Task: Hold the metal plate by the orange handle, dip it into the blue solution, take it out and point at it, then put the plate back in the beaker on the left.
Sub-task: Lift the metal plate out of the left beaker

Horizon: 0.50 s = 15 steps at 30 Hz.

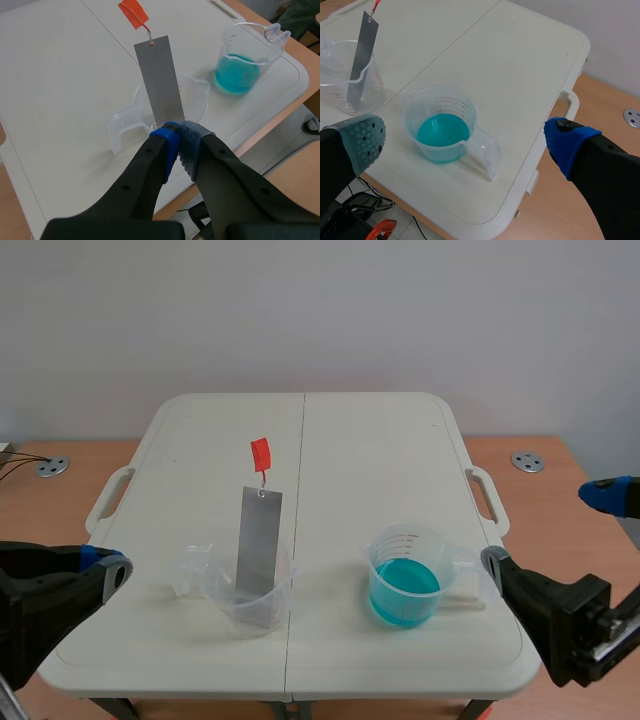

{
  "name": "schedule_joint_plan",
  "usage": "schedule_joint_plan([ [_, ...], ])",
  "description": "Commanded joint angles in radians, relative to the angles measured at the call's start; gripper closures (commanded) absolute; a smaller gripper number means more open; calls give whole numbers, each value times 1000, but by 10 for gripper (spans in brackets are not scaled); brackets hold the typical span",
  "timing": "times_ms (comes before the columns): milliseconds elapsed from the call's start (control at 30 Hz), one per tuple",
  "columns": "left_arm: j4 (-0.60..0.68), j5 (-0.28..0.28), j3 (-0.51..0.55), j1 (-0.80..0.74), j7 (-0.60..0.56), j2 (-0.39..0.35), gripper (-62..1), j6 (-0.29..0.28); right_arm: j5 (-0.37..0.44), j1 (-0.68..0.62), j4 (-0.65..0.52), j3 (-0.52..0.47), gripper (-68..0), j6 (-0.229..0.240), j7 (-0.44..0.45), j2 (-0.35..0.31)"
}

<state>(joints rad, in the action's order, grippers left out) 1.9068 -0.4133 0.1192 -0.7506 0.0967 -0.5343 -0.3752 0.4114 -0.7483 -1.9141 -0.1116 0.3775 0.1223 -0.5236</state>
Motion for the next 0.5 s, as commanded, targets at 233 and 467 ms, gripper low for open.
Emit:
schedule_joint_plan([
  [233,7,-10,3,0,27,7,-16,-2,11,0,-16,-11,-663,-3,14,0],
  [467,2,-9,3,-11,174,7,-16,-2,11,0,-16,-11,-664,-4,19,0],
])
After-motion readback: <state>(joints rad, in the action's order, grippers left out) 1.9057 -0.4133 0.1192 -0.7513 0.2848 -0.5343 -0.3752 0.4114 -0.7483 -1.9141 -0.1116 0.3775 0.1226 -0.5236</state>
